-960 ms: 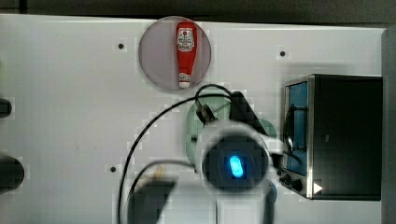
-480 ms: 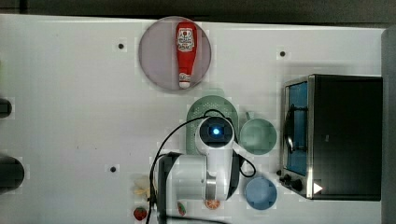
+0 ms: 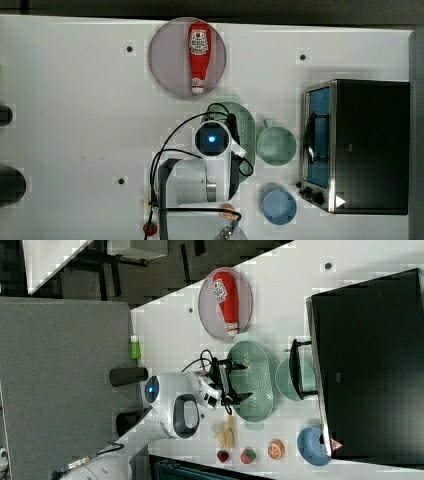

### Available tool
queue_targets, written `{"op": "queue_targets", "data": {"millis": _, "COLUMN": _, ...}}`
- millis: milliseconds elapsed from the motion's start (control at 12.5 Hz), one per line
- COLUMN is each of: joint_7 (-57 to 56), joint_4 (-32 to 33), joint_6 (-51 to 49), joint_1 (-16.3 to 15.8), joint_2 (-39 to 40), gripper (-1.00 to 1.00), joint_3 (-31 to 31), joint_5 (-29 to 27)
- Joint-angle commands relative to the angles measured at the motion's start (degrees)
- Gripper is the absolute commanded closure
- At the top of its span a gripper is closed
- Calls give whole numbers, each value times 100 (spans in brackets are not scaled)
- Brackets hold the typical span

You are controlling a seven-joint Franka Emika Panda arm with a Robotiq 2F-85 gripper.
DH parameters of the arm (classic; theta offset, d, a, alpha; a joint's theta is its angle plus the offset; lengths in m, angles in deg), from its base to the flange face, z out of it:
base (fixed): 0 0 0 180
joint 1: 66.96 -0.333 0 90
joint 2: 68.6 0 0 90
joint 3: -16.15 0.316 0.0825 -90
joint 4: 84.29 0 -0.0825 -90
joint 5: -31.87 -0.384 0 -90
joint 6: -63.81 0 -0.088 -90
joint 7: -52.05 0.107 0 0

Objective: Drag strainer right to left.

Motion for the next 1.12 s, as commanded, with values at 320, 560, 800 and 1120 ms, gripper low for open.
{"op": "queue_targets", "data": {"millis": 320, "joint_7": 382, "joint_4": -55, "joint_6": 343, "joint_1": -35, "joint_2": 265, "gripper": -100, "joint_3": 251, "joint_5": -10}}
{"op": "queue_targets", "data": {"millis": 560, "joint_7": 394, "joint_4": -67, "joint_6": 323, "joint_1": -216, "joint_2": 271, "gripper": -100, "joint_3": 310, "joint_5": -96}}
{"op": "queue_targets", "data": {"millis": 800, "joint_7": 394, "joint_4": -76, "joint_6": 292, "joint_1": -474, "joint_2": 318, "gripper": -100, "joint_3": 312, "joint_5": -340}}
{"op": "queue_targets", "data": {"millis": 1120, "joint_7": 539, "joint_4": -264, "joint_6": -27, "joint_1": -865, "joint_2": 370, "gripper": -100, "joint_3": 320, "joint_5": -833}}
